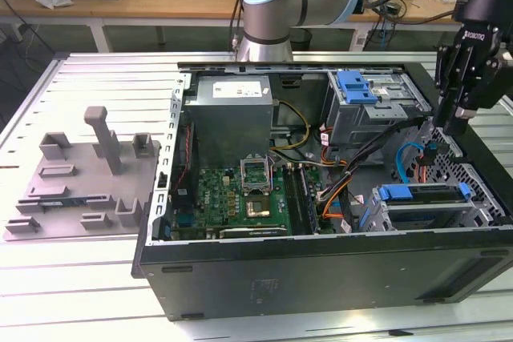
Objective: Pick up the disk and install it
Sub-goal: 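Insert the first disk wire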
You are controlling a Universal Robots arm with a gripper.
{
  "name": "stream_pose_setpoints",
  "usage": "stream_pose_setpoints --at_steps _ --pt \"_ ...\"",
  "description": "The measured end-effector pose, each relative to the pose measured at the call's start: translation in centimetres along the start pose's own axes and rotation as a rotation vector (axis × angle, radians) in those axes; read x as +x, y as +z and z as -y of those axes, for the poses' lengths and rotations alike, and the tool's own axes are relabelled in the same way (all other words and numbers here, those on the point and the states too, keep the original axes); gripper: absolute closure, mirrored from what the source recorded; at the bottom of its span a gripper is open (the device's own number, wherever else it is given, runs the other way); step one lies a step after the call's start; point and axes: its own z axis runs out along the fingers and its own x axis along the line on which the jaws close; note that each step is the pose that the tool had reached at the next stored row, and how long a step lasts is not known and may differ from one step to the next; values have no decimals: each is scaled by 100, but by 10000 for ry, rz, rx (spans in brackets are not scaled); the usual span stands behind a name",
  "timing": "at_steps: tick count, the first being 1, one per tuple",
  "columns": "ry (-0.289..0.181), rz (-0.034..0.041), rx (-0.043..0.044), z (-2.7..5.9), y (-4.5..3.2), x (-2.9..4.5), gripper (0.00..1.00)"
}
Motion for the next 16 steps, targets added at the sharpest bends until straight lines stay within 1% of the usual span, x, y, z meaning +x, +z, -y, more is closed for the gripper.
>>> stream_pose_setpoints --at_steps 1,3,5,6,7,8,9,11,13,15,16 --pt "5 -19 1 0 7 -5 65" --pt "18 -68 6 1 29 -18 65" --pt "54 -76 -7 6 50 -27 65" --pt "112 -76 -28 12 59 -32 65" --pt "292 -69 -101 30 75 -42 65" --pt "580 -61 -217 45 101 -55 65" --pt "657 -62 -247 55 117 -64 65" --pt "681 -93 -250 63 137 -73 65" --pt "691 -154 -248 66 155 -80 65" --pt "693 -299 -254 67 177 -90 65" --pt "691 -338 -262 67 185 -94 65"
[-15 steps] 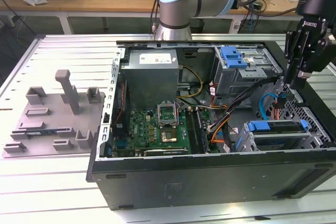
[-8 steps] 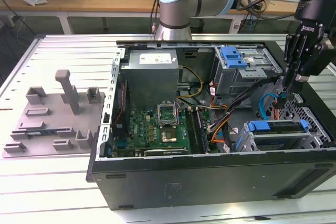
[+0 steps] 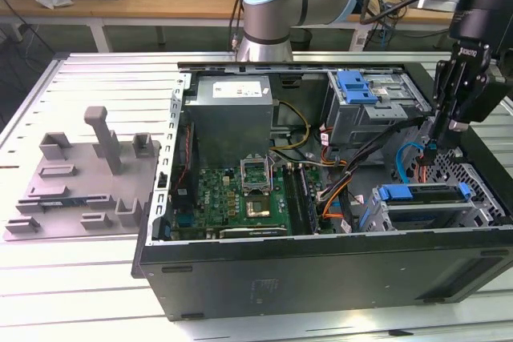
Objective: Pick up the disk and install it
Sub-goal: 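Insert the first disk wire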
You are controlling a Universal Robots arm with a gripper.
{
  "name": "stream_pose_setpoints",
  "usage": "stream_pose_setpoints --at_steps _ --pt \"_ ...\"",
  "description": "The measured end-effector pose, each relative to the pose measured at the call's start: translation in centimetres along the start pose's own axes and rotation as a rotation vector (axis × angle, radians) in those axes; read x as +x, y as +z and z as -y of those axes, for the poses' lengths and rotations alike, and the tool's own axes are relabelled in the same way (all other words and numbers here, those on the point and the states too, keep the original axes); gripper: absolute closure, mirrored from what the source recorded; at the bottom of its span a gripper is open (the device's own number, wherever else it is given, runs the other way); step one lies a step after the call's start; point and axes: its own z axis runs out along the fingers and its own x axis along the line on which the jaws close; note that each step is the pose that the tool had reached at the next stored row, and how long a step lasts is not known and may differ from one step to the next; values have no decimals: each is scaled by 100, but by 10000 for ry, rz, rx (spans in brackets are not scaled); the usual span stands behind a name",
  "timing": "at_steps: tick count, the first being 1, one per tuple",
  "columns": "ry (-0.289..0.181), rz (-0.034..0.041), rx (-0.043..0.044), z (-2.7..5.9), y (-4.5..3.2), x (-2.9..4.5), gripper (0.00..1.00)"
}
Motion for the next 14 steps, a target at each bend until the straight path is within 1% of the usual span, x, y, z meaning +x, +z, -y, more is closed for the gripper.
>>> stream_pose_setpoints --at_steps 2,5,11,14 --pt "0 -34 1 -1 14 -15 65" --pt "1 -33 0 -9 18 -48 65" --pt "7 -76 -21 -8 43 -61 65" --pt "10 -118 -31 -8 47 -63 65"
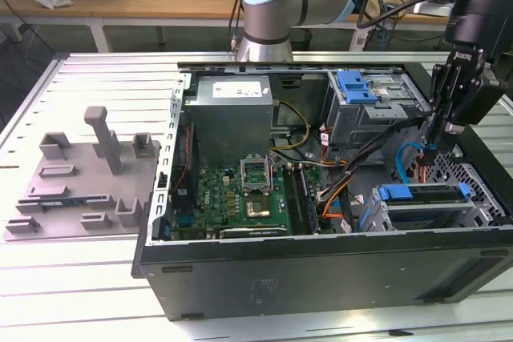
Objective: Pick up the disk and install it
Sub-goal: 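Insert the first disk wire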
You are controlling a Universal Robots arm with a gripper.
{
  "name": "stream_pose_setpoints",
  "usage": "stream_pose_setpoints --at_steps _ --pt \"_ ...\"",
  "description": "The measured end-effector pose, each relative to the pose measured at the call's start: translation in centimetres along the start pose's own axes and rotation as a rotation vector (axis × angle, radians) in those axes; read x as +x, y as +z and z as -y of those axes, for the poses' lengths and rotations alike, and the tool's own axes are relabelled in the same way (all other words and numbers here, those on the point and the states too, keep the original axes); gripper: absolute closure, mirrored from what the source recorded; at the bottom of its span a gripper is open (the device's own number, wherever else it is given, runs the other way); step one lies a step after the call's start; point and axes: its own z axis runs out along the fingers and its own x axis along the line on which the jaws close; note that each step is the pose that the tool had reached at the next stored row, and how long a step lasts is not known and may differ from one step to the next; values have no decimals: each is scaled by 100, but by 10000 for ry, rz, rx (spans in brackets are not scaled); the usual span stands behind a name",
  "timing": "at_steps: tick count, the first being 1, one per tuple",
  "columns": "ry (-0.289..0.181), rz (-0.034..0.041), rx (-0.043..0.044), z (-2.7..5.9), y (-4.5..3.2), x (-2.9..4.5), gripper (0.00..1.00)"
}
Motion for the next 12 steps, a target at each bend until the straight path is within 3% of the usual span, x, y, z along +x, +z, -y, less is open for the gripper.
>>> stream_pose_setpoints --at_steps 3,4,7,12 --pt "2 -54 -14 0 4 -2 66" --pt "2 -123 -31 0 7 -3 83" --pt "5 -173 -36 0 9 -4 83" --pt "-5 -172 -33 -16 12 -1 83"
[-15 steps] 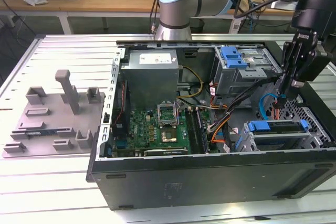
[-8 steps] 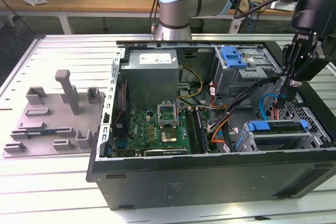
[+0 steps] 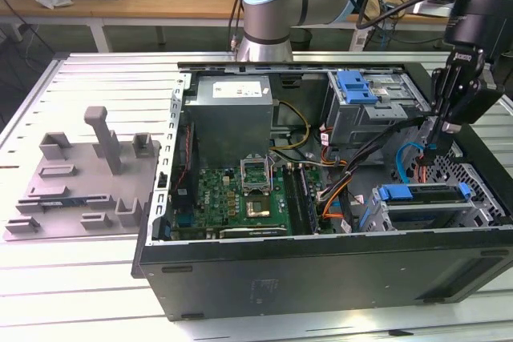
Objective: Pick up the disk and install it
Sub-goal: 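Insert the first disk wire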
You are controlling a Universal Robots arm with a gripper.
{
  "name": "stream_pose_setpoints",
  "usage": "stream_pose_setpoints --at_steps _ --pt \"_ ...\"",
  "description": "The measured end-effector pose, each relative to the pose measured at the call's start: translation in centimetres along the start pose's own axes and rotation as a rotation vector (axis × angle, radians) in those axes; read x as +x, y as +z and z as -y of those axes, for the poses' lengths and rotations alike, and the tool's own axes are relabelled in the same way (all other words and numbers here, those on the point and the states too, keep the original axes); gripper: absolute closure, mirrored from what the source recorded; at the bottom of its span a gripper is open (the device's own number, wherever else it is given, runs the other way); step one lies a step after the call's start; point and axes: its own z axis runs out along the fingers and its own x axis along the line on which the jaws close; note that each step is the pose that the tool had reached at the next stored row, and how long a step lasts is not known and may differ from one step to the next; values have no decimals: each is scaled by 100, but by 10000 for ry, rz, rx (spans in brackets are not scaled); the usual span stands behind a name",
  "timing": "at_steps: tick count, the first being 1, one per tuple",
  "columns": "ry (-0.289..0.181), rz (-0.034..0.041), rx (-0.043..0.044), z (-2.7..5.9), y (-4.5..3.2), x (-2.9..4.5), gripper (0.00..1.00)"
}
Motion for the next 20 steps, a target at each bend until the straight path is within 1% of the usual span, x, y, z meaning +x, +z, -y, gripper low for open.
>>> stream_pose_setpoints --at_steps 2,4,5,6,7,8,9,10,12,14,16,18,20 --pt "-67 12 41 -36 -1 15 83" --pt "-108 47 65 -39 -17 23 83" --pt "-142 81 87 -40 -30 32 83" --pt "-186 156 112 -41 -41 42 83" --pt "-253 365 124 -41 -47 60 83" --pt "-302 526 115 -44 -49 82 83" --pt "-324 579 111 -46 -43 104 83" --pt "-343 616 110 -49 -34 129 83" --pt "-360 649 111 -52 -22 161 83" --pt "-390 703 111 -54 -1 210 83" --pt "-409 745 111 -54 11 242 83" --pt "-434 820 109 -49 23 281 83" --pt "-464 940 103 -43 30 312 83"
